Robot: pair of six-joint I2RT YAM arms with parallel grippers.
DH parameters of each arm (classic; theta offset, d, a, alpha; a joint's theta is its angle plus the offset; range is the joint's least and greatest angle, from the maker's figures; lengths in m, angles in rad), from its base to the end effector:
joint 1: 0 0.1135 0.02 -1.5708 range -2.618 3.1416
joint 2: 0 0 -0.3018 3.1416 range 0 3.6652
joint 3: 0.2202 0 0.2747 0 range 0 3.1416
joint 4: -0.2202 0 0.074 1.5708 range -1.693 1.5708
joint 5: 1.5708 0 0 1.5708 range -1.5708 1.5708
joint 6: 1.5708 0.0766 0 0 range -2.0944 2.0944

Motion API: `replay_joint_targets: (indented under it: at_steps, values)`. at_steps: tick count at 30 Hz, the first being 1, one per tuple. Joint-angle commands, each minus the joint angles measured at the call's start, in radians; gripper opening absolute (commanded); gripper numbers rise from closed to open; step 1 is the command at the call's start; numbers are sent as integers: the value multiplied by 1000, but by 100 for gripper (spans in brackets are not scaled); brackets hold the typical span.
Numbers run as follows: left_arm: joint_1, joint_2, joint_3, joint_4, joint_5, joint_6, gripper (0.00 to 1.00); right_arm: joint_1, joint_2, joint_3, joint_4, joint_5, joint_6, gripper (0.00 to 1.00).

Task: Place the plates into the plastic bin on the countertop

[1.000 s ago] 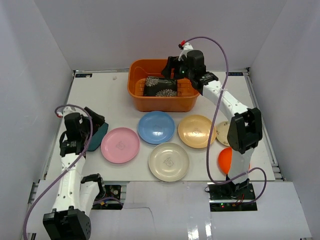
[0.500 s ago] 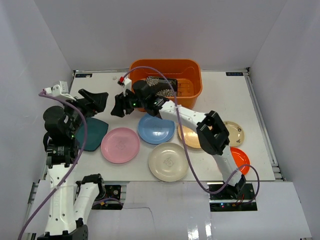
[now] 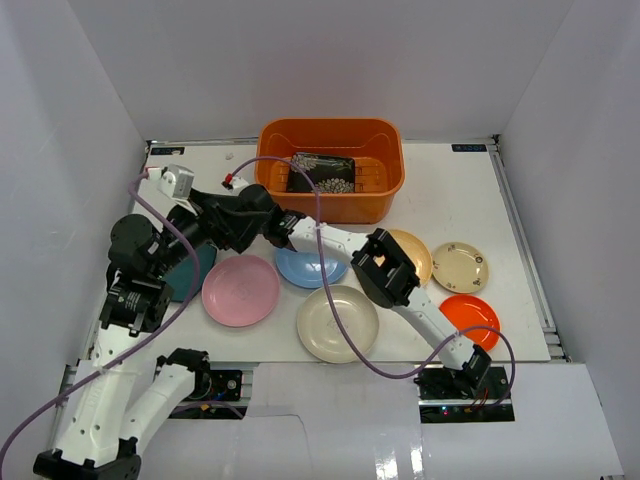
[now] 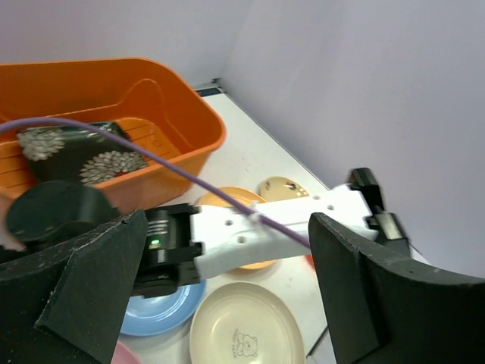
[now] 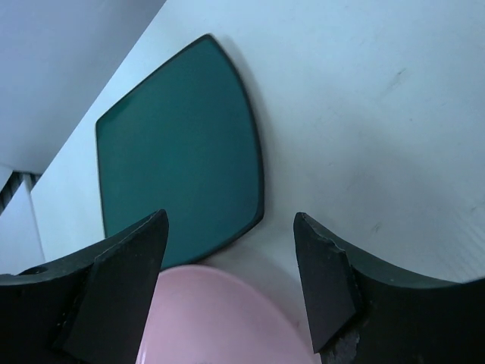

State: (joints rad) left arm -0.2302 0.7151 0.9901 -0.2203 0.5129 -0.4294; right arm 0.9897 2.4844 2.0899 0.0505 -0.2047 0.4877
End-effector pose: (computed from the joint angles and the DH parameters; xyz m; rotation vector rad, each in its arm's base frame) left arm 0.1612 -0.0764 0.4496 0.2707 1.5713 -0.9068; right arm 0.3546 0.5684 0.2000 -0.6654 1.9868 1.1493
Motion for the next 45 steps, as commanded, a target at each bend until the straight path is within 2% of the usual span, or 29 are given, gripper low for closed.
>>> replay_joint_targets:
  at_steps: [1,4,11,15,19,24,28,35,37,42,45]
  values:
    - [-66,-16,-24,53,7,41,98,13,63,91,61,76,57,73]
    - [-142,-29,-44,75,-19,47,98,26,113,131,72,106,78,72]
    - [-228,-54,-102,144,-66,69,98,40,174,145,101,125,127,70]
    - [-253,-60,-137,179,-85,72,98,55,200,154,123,113,146,66]
    - [-270,-68,-160,185,-105,87,98,60,222,151,153,90,184,58]
    - [-279,-85,-186,184,-142,103,98,60,228,125,207,64,238,56]
    - [-279,-97,-192,174,-168,115,98,61,243,125,242,54,282,45]
    - [-281,-112,-202,157,-209,123,98,61,242,107,278,53,316,34]
    - [-282,-114,-203,153,-220,126,98,61,238,107,294,48,325,25]
    - [-282,-112,-205,148,-241,129,98,52,226,98,348,44,360,10]
    - [-281,-106,-208,148,-252,130,98,44,203,94,388,41,393,8]
